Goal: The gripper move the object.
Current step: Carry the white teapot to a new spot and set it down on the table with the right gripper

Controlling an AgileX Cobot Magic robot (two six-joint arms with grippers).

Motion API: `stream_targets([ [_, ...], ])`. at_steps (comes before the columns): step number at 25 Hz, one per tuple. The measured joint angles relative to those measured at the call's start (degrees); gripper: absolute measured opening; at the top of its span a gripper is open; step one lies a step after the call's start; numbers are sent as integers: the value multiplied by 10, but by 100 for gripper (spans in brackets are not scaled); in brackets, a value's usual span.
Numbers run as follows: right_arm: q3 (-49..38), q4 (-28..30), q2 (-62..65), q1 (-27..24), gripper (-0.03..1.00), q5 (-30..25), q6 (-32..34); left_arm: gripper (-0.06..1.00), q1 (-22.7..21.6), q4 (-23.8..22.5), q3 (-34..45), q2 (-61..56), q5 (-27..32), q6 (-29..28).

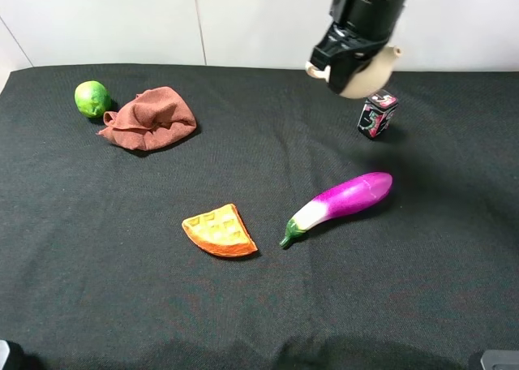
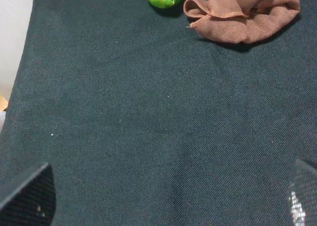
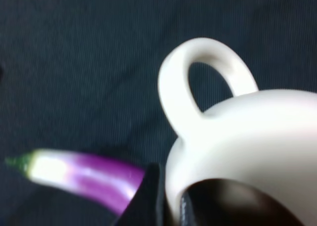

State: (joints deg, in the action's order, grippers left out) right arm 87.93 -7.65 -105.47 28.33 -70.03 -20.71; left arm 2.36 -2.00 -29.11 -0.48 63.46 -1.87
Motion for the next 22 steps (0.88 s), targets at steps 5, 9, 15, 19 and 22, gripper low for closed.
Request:
stream_targets([
  [5, -91, -1, 69, -14, -1, 19, 11, 99, 0, 0, 0, 0, 0, 0],
  [9, -157, -3, 128, -34, -1, 41, 16, 99, 0, 0, 0, 0, 0, 0],
  [15, -230, -4, 208, -64, -1, 48, 19, 99, 0, 0, 0, 0, 0, 0],
  [19, -269, -3, 257, -76, -1, 50, 24, 99, 0, 0, 0, 0, 0, 0],
  [22, -293, -2, 285, -80, -1, 53, 27, 99, 0, 0, 0, 0, 0, 0],
])
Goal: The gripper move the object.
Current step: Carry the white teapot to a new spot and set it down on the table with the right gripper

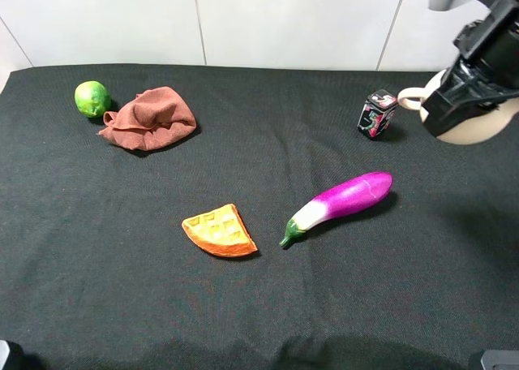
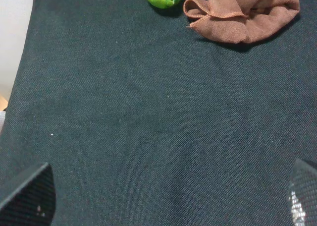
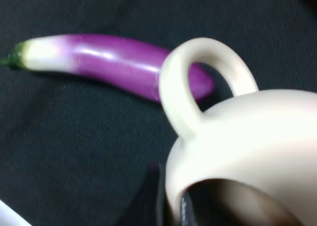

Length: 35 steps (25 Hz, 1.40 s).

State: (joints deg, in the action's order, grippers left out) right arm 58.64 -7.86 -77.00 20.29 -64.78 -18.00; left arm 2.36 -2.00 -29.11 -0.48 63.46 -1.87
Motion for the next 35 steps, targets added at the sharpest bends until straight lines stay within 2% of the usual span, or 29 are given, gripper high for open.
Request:
stream_targets([
  [8, -31, -42, 21, 2, -1, 19, 2, 99, 0, 0, 0, 0, 0, 0],
  [20, -31, -65, -5, 85, -1, 92, 41, 99, 0, 0, 0, 0, 0, 0],
  [29, -31, -111, -80, 127, -1, 147, 27, 99, 0, 0, 0, 0, 0, 0],
  [35, -14, -128, -120, 143, -1, 156, 9, 99, 0, 0, 0, 0, 0, 0],
])
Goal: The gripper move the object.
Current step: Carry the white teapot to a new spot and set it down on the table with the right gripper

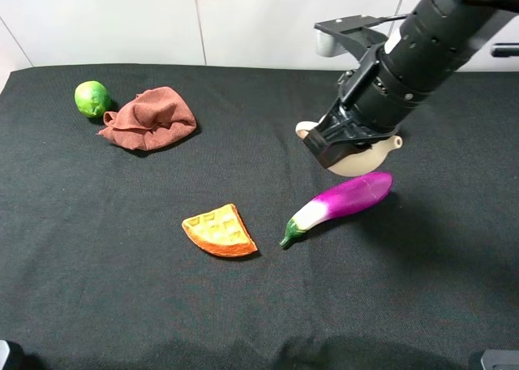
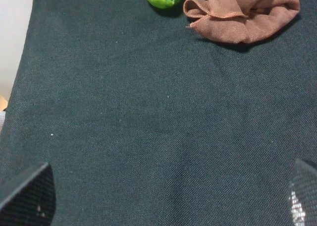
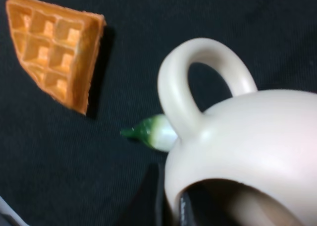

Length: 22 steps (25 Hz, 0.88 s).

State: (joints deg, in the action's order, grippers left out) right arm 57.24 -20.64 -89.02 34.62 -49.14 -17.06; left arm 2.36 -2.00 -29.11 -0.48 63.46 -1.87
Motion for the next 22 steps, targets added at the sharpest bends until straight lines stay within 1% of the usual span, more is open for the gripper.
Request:
stream_targets([
  [14, 79, -6, -83, 66, -1, 8, -5, 99, 0, 0, 0, 0, 0, 0],
  [22, 155, -8, -152, 112, -1, 3, -5, 99, 0, 0, 0, 0, 0, 0],
])
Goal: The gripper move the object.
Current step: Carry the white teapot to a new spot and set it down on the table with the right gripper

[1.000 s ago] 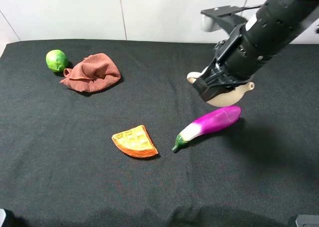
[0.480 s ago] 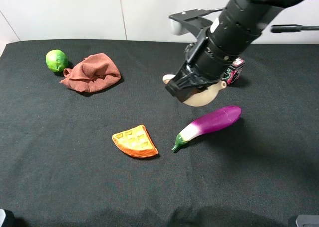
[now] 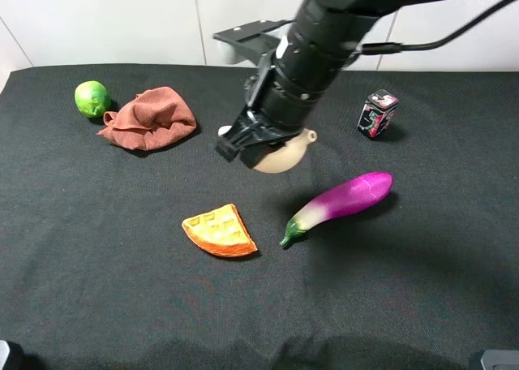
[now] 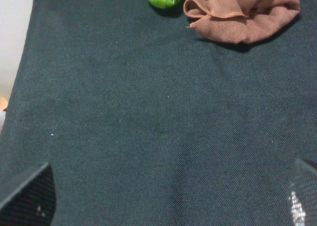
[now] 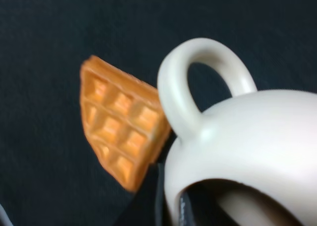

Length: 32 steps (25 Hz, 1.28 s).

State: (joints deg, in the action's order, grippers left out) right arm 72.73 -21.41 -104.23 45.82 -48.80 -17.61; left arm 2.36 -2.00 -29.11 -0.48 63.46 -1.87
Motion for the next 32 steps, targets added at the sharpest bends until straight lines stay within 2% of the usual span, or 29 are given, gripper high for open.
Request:
stream_targets([
  [22, 169, -18, -147, 83, -1, -22, 0, 99, 0, 0, 0, 0, 0, 0],
  [32, 211, -19, -195, 95, -1, -15, 0, 99, 0, 0, 0, 0, 0, 0],
])
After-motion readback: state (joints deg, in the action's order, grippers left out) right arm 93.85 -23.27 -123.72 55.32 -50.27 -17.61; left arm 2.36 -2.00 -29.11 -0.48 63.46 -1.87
